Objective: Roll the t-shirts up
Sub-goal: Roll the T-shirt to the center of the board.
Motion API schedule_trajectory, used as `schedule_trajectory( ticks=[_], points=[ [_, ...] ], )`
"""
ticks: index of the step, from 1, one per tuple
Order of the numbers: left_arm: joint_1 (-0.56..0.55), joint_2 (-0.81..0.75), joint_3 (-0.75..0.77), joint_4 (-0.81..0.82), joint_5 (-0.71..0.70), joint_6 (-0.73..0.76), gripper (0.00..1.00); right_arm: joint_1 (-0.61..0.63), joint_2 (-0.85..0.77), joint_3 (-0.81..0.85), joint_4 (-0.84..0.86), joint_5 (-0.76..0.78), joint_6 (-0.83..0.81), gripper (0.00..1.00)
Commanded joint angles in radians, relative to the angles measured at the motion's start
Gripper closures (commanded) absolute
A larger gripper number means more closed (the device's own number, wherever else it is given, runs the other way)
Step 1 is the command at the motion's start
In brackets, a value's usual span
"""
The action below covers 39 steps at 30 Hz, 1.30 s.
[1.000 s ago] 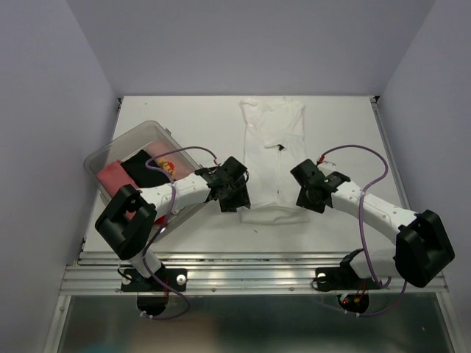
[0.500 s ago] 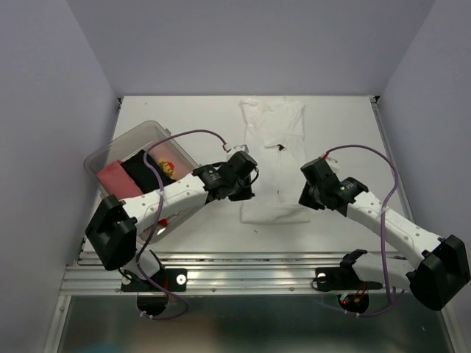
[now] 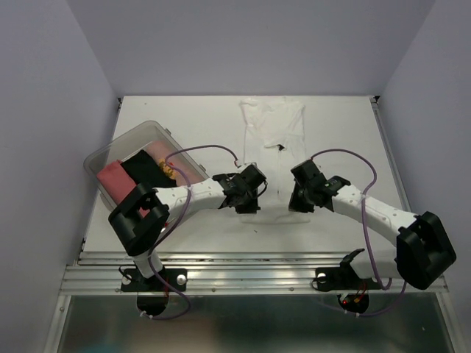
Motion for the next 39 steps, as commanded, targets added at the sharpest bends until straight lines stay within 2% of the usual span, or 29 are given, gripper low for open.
schedule_trajectory(
  ticks=[1,6,10,14,16,20,23,27,31,39],
  points=[
    [0.007,0.030,0.010,0.026,-0.039,0.005,1.00,0.003,0.057,0.010,0.051,0.009,-0.006,0.98],
    [0.026,0.072,0.014,0.014,-0.064,0.011,1.00,0.003,0.127,0.019,0.064,0.072,-0.008,0.95],
    [0.029,0.087,0.010,0.005,-0.087,0.018,1.00,0.003,0.221,0.056,0.068,0.222,-0.028,0.94],
    [0.029,0.090,0.016,-0.007,-0.107,0.028,1.00,-0.008,0.284,0.099,0.067,0.276,-0.055,0.94],
    [0.029,0.083,0.016,-0.007,-0.110,0.031,1.00,-0.008,0.270,0.114,0.061,0.268,-0.060,0.95],
    [0.029,0.080,0.016,-0.010,-0.114,0.040,1.00,-0.008,0.125,0.096,0.044,0.230,-0.060,0.92],
    [0.029,0.081,0.011,-0.006,-0.111,0.046,1.00,-0.008,0.048,0.064,0.012,0.256,-0.054,0.90],
    [0.029,0.093,0.010,-0.003,-0.111,0.049,1.00,-0.053,0.026,0.013,-0.022,0.285,-0.057,0.78],
    [0.030,0.095,0.008,-0.009,-0.119,0.054,1.00,-0.119,-0.003,-0.019,-0.028,0.223,-0.115,0.65],
    [0.037,0.110,0.013,-0.016,-0.126,0.064,1.00,-0.172,0.000,-0.033,-0.048,0.123,-0.141,0.64]
  ],
)
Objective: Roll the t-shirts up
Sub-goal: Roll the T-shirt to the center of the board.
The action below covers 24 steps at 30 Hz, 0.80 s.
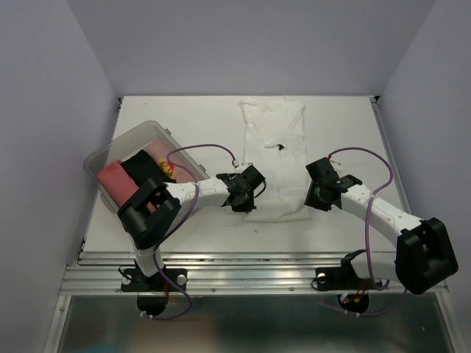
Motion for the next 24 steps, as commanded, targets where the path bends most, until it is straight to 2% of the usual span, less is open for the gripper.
schedule_trajectory(
  ticks=[1,11,12,13,14,21,24],
  points=[
    [0.005,0.003,0.014,-0.025,-0.032,0.018,1.00,-0.017,0.012,-0.003,-0.001,-0.056,-0.029,0.64],
    [0.013,0.018,0.026,-0.029,-0.032,0.026,1.00,-0.017,0.083,-0.038,0.085,-0.137,-0.058,0.65],
    [0.013,0.020,0.026,-0.029,-0.032,0.026,1.00,-0.017,0.086,-0.040,0.088,-0.136,-0.055,0.67],
    [0.014,0.020,0.028,-0.031,-0.031,0.024,1.00,-0.017,0.087,-0.038,0.088,-0.133,-0.054,0.74],
    [0.013,0.020,0.026,-0.031,-0.031,0.023,1.00,-0.017,0.087,-0.038,0.087,-0.128,-0.051,0.74],
    [0.014,0.020,0.025,-0.031,-0.032,0.023,1.00,-0.017,0.075,-0.043,0.066,-0.103,-0.023,0.98],
    [0.016,0.018,0.025,-0.034,-0.035,0.023,1.00,-0.017,0.043,-0.052,0.041,-0.088,0.009,0.99]
  ],
)
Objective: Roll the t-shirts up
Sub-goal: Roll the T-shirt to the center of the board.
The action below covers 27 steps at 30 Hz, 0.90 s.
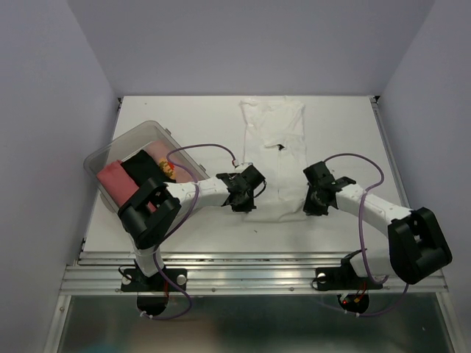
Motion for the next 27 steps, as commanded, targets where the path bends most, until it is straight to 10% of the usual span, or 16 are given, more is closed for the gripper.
schedule_trajectory(
  ticks=[1,17,22,27],
  points=[
    [0.011,0.011,0.021,-0.036,-0.037,0.015,1.00,-0.007,-0.057,-0.014,-0.015,0.040,0.048,0.99],
    [0.029,0.013,0.009,-0.036,-0.043,0.019,1.00,-0.007,-0.138,-0.049,-0.177,0.066,0.241,0.98],
    [0.029,0.001,0.015,-0.030,-0.031,0.036,1.00,-0.007,-0.129,-0.031,-0.156,0.070,0.209,0.65],
    [0.018,-0.059,0.050,-0.030,-0.022,0.070,1.00,-0.007,-0.207,0.017,-0.115,0.012,0.131,0.63]
  ],
)
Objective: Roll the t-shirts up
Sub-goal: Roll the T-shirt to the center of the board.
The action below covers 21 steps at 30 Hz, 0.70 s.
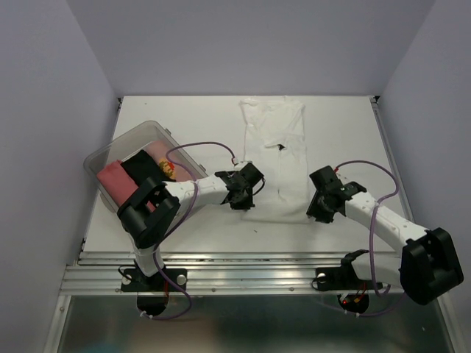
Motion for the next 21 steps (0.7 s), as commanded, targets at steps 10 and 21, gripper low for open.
schedule_trajectory(
  ticks=[10,21],
  points=[
    [-0.018,-0.111,0.116,-0.001,0.073,0.061,1.00,0.056,0.011,0.119,0.150,-0.132,-0.091,0.89],
    [-0.018,-0.006,0.057,0.033,0.082,0.012,1.00,0.056,0.242,0.104,0.275,-0.034,-0.100,0.93]
  ],
)
